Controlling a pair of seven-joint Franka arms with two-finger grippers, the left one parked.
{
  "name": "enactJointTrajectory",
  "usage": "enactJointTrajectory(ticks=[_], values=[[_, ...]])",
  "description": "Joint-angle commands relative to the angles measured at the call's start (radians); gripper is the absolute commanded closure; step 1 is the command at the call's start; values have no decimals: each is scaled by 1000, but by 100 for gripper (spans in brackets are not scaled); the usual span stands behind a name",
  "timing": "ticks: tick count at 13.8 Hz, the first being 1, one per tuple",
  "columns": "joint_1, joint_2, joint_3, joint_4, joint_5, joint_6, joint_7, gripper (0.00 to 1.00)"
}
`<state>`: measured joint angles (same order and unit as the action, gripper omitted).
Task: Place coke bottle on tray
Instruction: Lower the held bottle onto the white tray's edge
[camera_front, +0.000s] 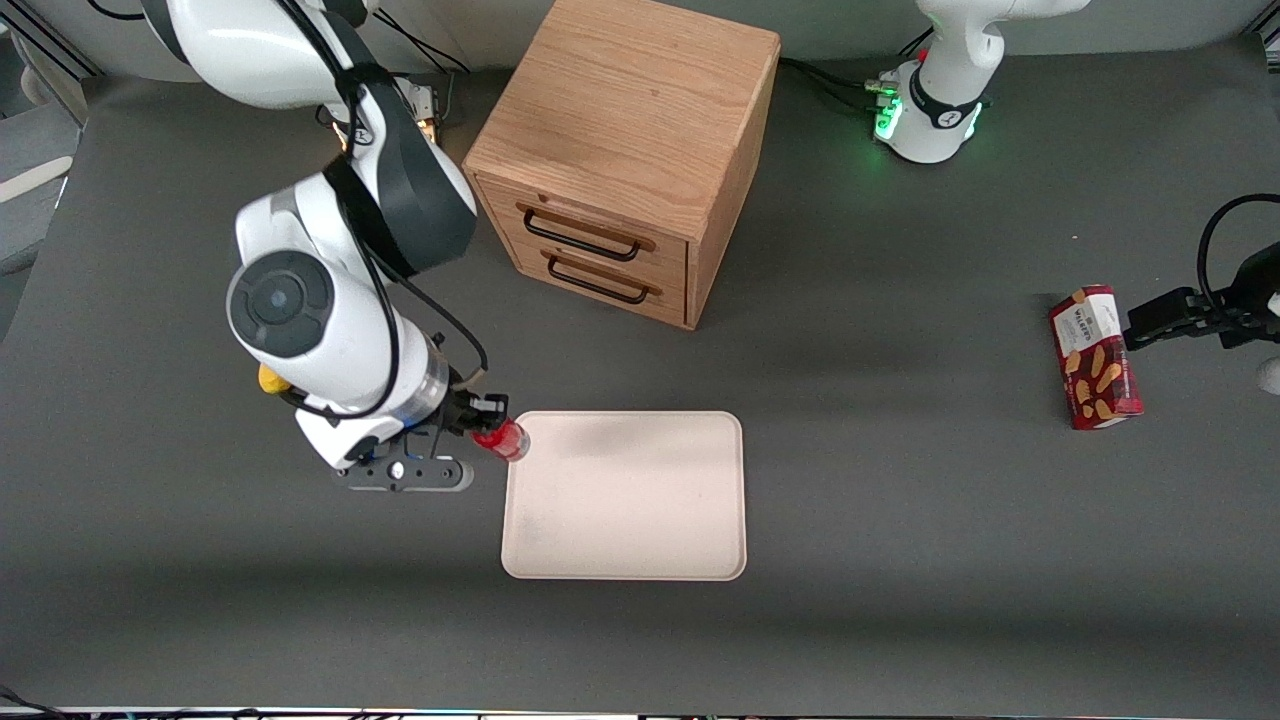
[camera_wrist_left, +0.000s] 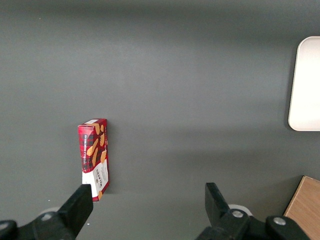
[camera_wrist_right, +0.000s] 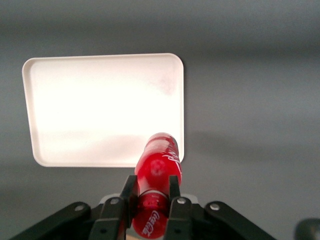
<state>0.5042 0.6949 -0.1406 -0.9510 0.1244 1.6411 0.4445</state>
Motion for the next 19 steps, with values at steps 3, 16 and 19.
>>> enactJointTrajectory(ticks=[3,16,19], values=[[-21,83,-7,18,12,97,0,100],[-7,150,-2,-78,12,253,11,100],[-6,152,-2,-78,12,256,16,100]])
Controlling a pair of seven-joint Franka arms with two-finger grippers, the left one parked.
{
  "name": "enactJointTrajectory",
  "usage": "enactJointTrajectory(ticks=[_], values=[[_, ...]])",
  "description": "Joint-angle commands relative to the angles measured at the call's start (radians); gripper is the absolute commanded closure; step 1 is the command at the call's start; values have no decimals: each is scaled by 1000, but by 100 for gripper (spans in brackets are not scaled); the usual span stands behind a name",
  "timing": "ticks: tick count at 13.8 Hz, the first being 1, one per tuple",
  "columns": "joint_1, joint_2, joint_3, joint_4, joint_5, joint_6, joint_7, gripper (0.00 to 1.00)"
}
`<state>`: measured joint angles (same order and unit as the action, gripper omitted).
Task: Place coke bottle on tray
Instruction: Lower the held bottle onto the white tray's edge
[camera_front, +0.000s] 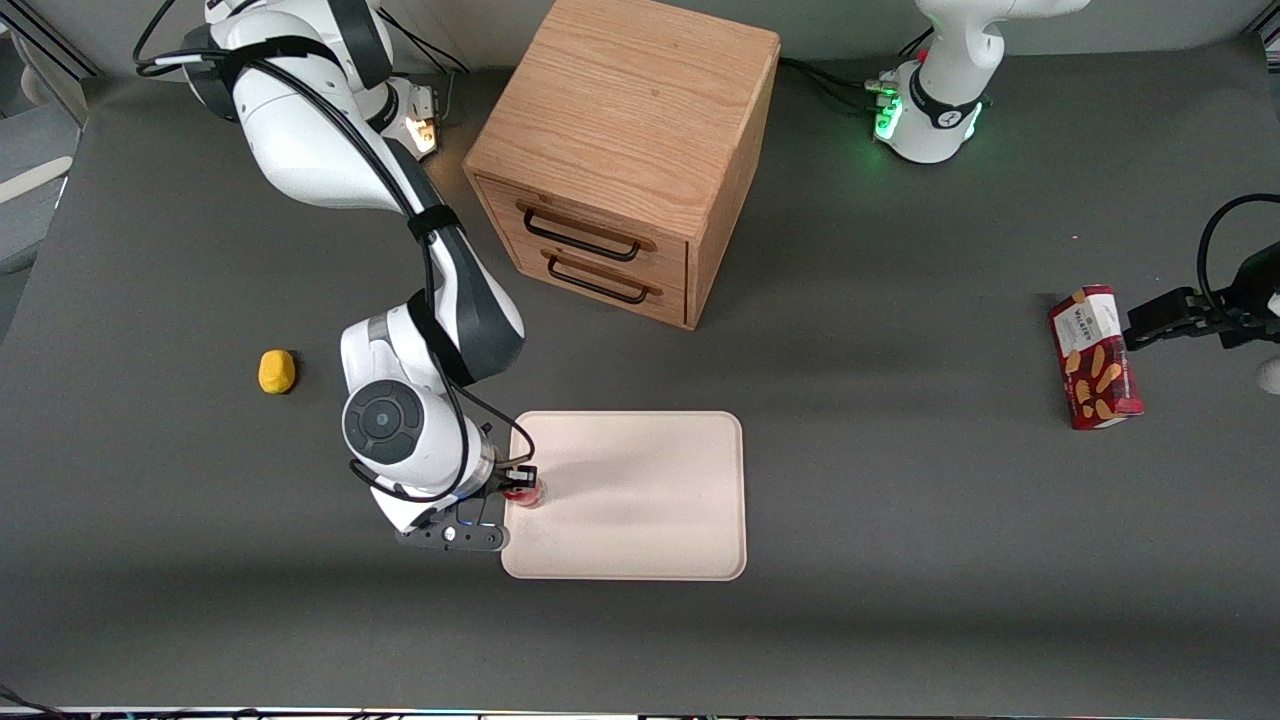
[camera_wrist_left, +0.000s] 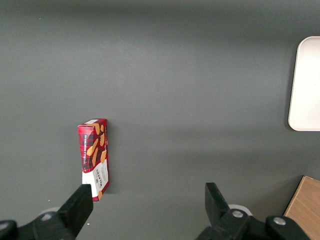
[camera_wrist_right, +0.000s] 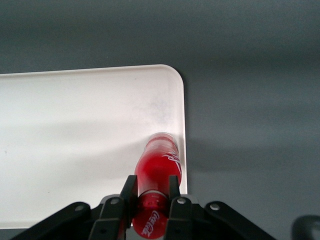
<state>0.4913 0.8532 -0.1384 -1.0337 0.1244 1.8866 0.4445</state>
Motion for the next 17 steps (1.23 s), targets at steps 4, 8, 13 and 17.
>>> enactJointTrajectory(ticks=[4,8,13,17], values=[[7,-6,-4,4,12,11,20,36],[7,-8,-3,4,12,11,23,0],[9,-58,-7,6,11,-48,23,0],[7,-172,-10,15,11,-239,23,0]])
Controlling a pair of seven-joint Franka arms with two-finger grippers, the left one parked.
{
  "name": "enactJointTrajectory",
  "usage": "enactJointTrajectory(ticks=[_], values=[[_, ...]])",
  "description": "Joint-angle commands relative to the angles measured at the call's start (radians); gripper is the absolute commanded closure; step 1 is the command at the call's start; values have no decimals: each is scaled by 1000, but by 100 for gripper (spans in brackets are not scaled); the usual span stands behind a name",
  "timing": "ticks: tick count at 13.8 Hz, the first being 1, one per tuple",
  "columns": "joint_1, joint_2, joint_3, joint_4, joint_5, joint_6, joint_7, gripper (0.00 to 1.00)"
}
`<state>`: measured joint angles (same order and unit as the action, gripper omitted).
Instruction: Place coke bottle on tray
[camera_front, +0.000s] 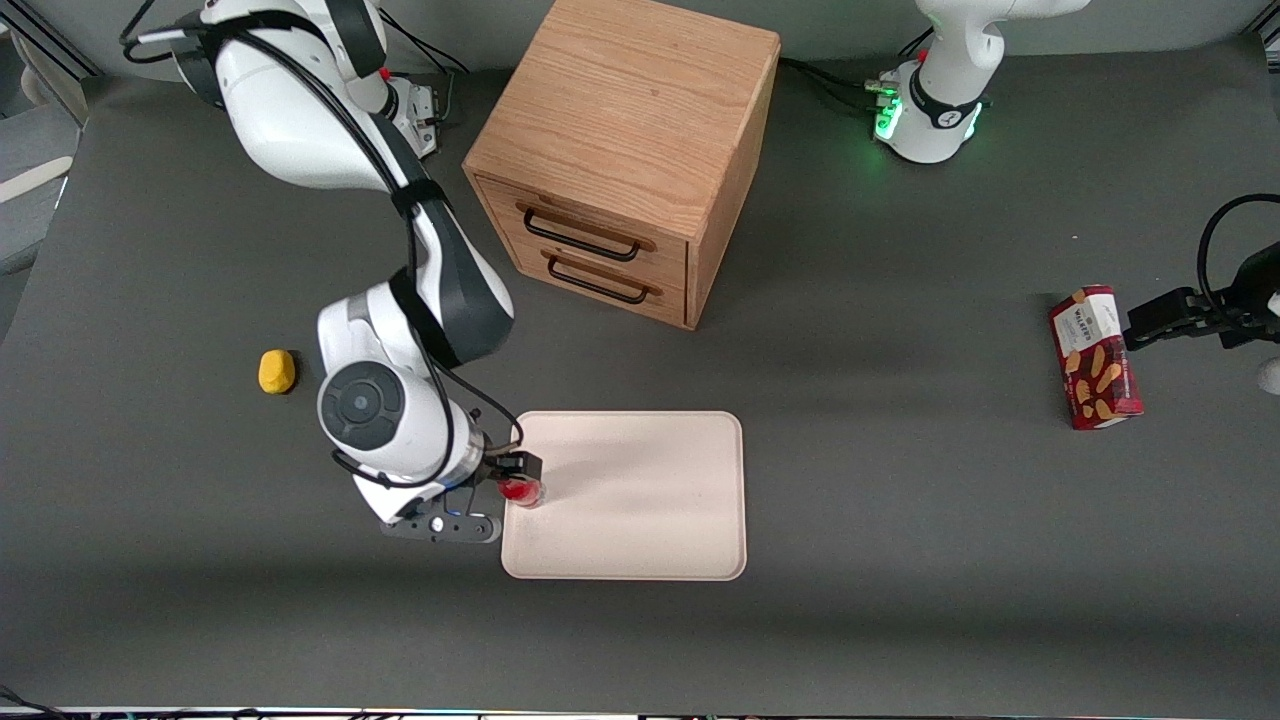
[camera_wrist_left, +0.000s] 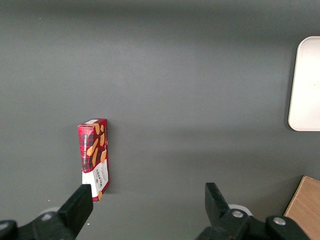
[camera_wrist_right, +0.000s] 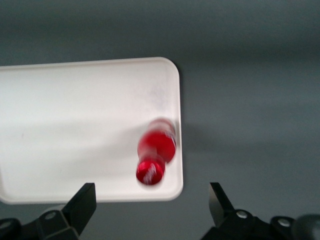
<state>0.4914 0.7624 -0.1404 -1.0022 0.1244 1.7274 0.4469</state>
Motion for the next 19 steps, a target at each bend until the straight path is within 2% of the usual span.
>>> enactJointTrajectory(ticks=[1,9,11,17,19], values=[[7,-115,-8,-16,9,-118,21,0],[-48,-356,-2,-51,-6,-390,1,0],[-89,-428,2,-125,-11,-391,-11,0],[-267,-612,4,-366,-26,-358,-311,0],[-324,-672,7,-447,-26,-318,-358,0]])
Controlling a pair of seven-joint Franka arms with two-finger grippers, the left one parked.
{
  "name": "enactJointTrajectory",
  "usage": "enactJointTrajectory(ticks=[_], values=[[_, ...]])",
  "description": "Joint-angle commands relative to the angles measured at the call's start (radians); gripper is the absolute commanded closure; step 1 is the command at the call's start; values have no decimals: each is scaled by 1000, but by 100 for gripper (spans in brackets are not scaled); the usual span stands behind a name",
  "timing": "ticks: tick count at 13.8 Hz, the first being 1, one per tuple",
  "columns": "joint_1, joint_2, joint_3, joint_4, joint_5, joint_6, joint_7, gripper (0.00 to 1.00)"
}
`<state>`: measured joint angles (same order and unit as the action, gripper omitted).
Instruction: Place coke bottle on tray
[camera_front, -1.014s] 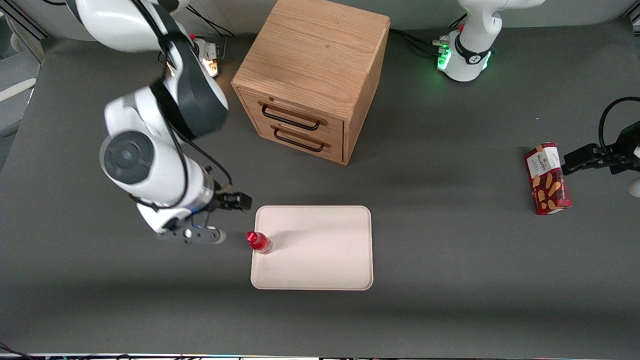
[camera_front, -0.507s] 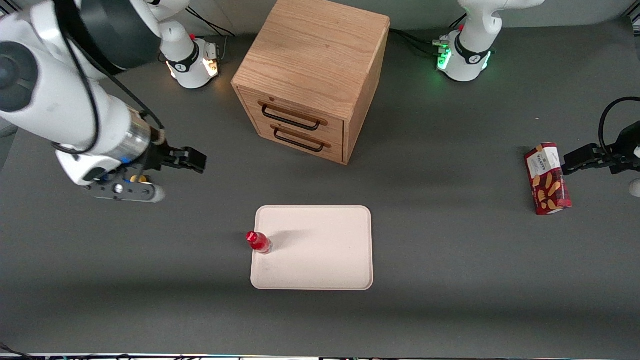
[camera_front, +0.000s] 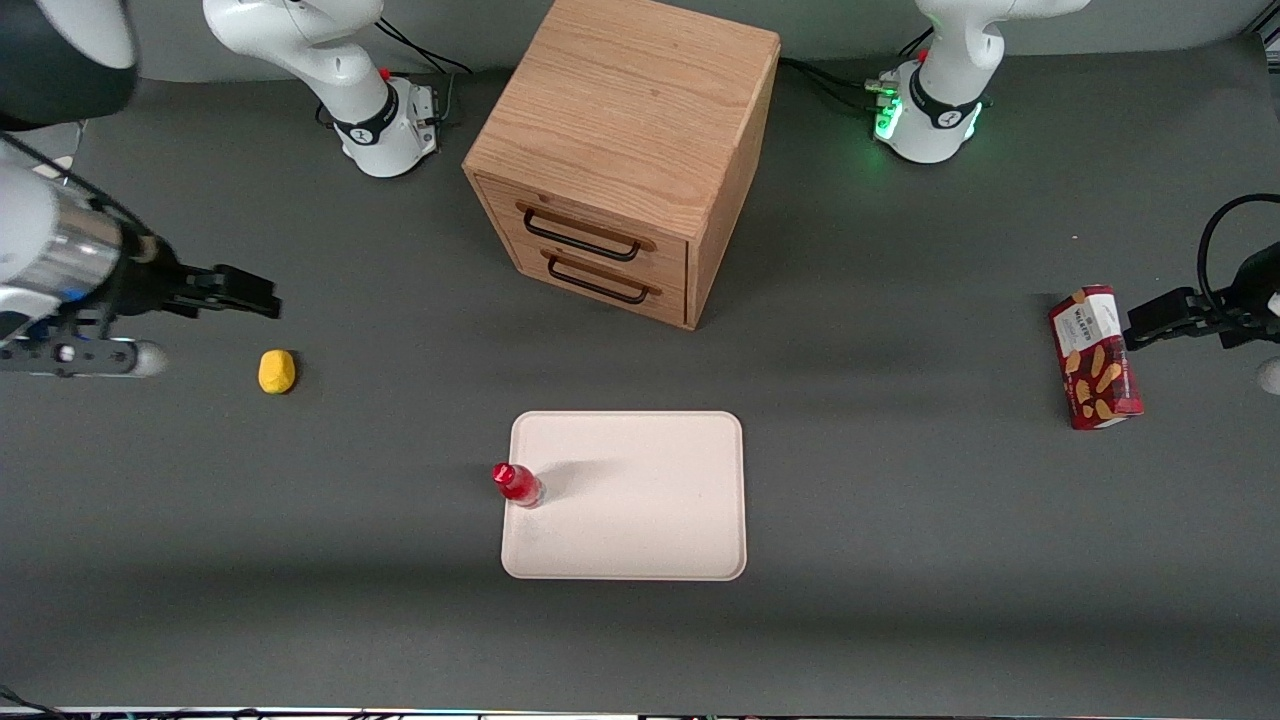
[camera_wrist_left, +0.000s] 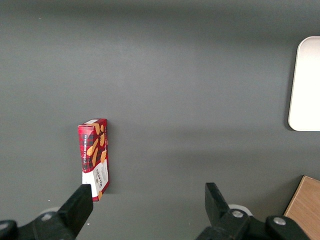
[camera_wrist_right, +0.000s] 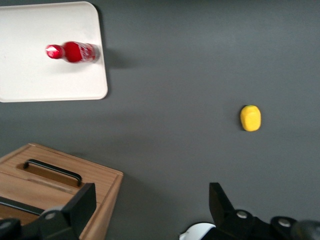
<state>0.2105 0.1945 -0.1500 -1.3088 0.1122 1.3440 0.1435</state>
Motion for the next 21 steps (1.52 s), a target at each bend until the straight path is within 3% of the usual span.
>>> enactJointTrajectory(ticks=[1,4,6,10,13,21], values=[[-81,-139,35,-194,-14,98,-80,0],[-239,-208,183,-297,-83,153,-120,0],[-279,-211,221,-300,-89,175,-146,0],[-269,-217,204,-306,-89,222,-165,0],[-198,-222,130,-319,-85,250,-179,0],[-204,-221,135,-305,-79,241,-174,0]])
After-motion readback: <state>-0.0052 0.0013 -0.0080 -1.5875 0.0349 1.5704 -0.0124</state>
